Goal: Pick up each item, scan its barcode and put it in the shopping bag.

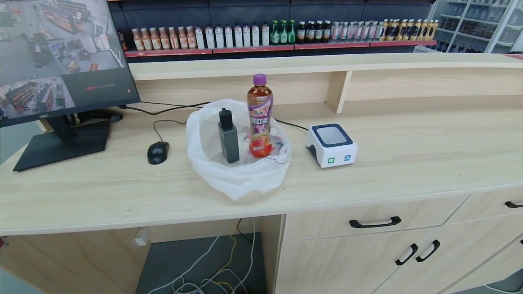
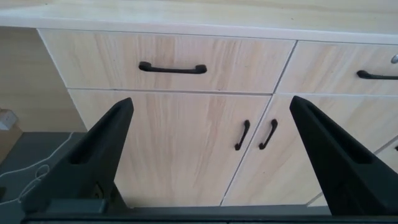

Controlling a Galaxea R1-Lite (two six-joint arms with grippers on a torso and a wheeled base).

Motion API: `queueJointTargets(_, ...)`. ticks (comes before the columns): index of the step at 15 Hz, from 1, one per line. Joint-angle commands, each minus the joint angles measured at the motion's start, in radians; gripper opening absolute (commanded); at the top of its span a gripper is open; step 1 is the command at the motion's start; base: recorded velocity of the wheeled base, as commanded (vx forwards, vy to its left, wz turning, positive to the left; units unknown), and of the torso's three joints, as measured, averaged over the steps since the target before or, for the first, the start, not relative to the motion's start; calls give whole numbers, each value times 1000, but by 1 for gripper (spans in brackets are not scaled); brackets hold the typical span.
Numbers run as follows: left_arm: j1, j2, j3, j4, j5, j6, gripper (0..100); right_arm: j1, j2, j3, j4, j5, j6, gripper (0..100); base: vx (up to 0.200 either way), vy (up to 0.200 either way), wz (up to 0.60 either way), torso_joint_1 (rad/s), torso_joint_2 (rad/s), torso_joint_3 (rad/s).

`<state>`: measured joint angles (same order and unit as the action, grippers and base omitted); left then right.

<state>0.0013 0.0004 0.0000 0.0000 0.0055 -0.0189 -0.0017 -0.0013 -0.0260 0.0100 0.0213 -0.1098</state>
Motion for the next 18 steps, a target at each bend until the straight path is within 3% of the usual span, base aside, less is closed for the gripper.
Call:
queueJointTargets(1,0,0,0,0,1,-1,100,0,3,0,-1,0,1,100,0,-200,0,2,-2,7)
queueJointTargets(12,0,0,0,0,1,-3,100,0,3,0,-1,-1,2,100,0,-200,0,2,1,3)
queueJointTargets(18,0,0,0,0,1,4,100,0,3,24,-7,-21,55,100,0,0,0,0,0,0)
